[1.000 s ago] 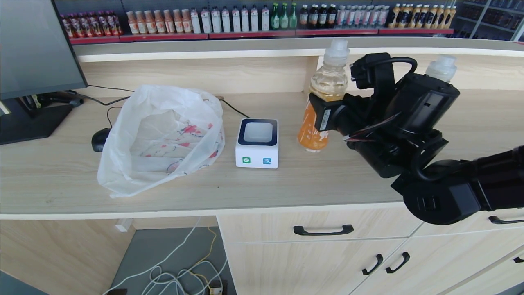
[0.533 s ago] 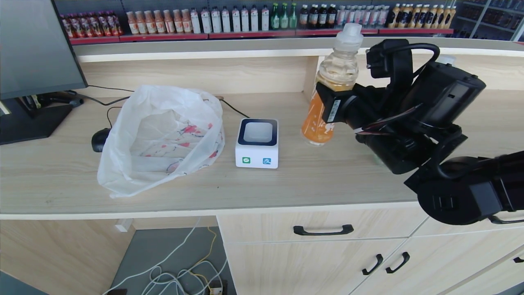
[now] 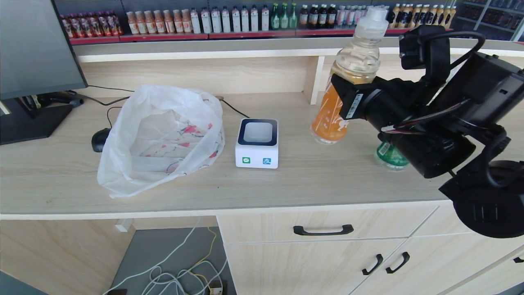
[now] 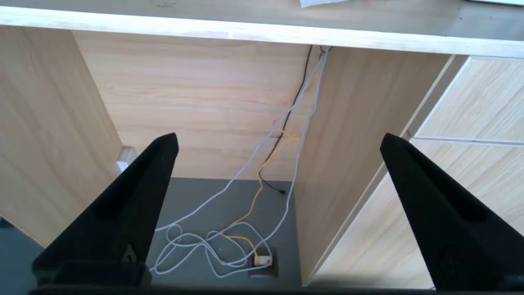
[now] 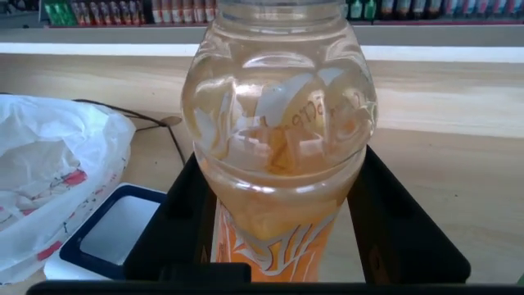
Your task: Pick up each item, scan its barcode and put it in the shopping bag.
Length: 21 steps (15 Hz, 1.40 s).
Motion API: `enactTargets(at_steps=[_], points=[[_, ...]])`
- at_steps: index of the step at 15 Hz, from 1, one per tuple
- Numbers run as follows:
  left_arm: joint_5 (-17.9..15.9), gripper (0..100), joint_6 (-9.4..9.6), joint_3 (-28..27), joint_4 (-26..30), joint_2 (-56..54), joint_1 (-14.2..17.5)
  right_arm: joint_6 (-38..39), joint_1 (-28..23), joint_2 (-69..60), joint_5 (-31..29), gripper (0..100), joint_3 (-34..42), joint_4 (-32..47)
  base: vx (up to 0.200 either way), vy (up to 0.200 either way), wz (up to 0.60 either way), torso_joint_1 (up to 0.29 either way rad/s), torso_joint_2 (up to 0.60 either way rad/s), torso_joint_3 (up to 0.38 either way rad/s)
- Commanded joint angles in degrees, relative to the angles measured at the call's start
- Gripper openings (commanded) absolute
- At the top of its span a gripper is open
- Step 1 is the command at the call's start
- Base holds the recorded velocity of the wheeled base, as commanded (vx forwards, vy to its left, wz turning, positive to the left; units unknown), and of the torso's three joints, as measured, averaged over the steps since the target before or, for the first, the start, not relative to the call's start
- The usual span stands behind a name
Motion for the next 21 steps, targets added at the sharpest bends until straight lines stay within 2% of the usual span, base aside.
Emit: enactTargets(at_steps=[1,5,9,11,14,21], points=[[0.00,100,0.00,0.00,-0.02,0.00,0.01,-0.10,0.54,-5.48,1.57,0,6.45,-0.57,0.000,0.000,0.00,0.000,0.00,0.000],[0.00,100,0.00,0.00,-0.02,0.00,0.01,-0.10,0.80,-14.18,2.98,0,16.73,-0.48,0.000,0.000,0.00,0.000,0.00,0.000],[0.00,100,0.00,0.00,-0.02,0.00,0.01,0.25,1.42,-19.90,5.18,0,21.21,2.59,0.000,0.000,0.00,0.000,0.00,0.000],[0.00,100,0.00,0.00,-0.02,0.00,0.01,1.48,4.23,-20.25,5.09,0,22.00,-0.84,0.000,0.000,0.00,0.000,0.00,0.000],[0.00,100,0.00,0.00,-0.02,0.00,0.01,-4.15,7.84,-21.13,4.83,0,25.61,-3.30,0.000,0.000,0.00,0.000,0.00,0.000],[0.00,100,0.00,0.00,0.06,0.00,0.01,-11.79,10.03,-21.13,4.83,0,35.89,-12.61,0.000,0.000,0.00,0.000,0.00,0.000]])
